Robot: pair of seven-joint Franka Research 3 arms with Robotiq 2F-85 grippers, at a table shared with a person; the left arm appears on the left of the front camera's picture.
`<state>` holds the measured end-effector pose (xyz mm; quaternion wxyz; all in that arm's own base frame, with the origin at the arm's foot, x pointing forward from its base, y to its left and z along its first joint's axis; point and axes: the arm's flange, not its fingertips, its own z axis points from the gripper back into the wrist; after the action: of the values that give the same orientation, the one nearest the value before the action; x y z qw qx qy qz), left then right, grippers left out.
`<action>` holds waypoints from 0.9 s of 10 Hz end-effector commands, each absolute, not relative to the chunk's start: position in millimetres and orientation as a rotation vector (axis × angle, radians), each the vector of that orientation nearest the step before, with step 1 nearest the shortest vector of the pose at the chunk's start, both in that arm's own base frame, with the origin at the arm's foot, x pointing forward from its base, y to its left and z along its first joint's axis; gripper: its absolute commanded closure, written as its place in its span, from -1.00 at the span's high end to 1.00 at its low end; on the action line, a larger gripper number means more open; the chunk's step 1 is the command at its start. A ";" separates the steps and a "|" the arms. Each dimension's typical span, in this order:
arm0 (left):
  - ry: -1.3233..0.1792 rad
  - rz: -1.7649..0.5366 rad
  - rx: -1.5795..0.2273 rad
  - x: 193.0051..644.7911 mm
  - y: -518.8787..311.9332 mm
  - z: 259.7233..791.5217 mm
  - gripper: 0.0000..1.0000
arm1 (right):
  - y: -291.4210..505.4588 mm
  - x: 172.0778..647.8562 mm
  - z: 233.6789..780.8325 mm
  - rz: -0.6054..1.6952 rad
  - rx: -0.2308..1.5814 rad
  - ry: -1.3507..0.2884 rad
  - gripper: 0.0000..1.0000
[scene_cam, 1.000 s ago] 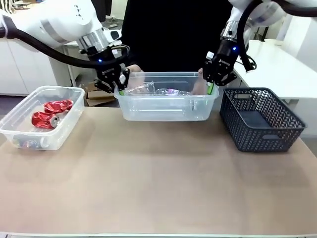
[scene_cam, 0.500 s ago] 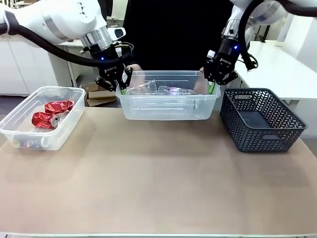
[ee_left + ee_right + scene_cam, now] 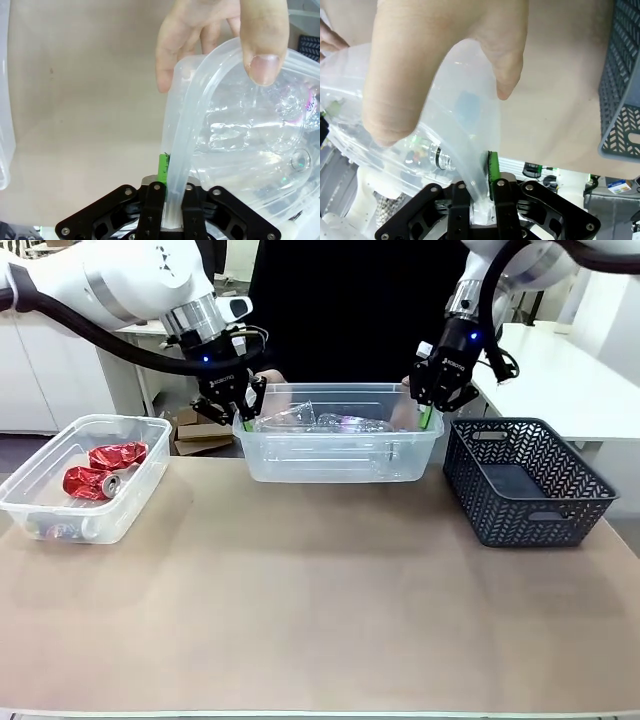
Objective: Sort the waste into each basket.
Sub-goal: Release the Organizing box you were holding.
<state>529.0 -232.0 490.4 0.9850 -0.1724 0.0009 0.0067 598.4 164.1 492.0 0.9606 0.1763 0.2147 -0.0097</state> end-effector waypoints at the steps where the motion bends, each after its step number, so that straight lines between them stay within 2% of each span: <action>1: -0.027 -0.018 -0.310 522.8 -237.4 503.9 0.23 | 163.3 584.1 511.5 -0.013 0.316 0.327 0.22; 2: -0.053 -0.040 -0.297 514.3 -239.5 519.3 1.00 | 163.3 569.8 529.4 -0.007 0.284 0.260 0.93; 4: -0.114 -0.049 -0.285 502.2 -237.1 542.2 1.00 | 165.5 551.1 546.2 0.020 0.248 0.167 1.00; 5: -0.131 -0.042 -0.295 498.0 -236.0 546.0 0.71 | 165.9 546.7 544.3 0.007 0.226 0.123 1.00; 6: -0.141 -0.035 -0.303 496.2 -233.8 547.5 0.90 | 164.6 542.1 542.1 0.010 0.228 0.088 0.89; 7: -0.144 -0.030 -0.312 494.7 -231.8 548.2 1.00 | 162.5 536.8 539.3 0.009 0.233 0.059 1.00; 9: -0.138 -0.044 -0.338 493.8 -233.0 548.3 1.00 | 157.4 531.7 530.4 -0.009 0.236 0.019 1.00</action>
<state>498.9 -235.6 554.5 0.9852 -0.1564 -0.0663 -0.0234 546.5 163.7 541.2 0.9923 0.1197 0.0323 -0.0071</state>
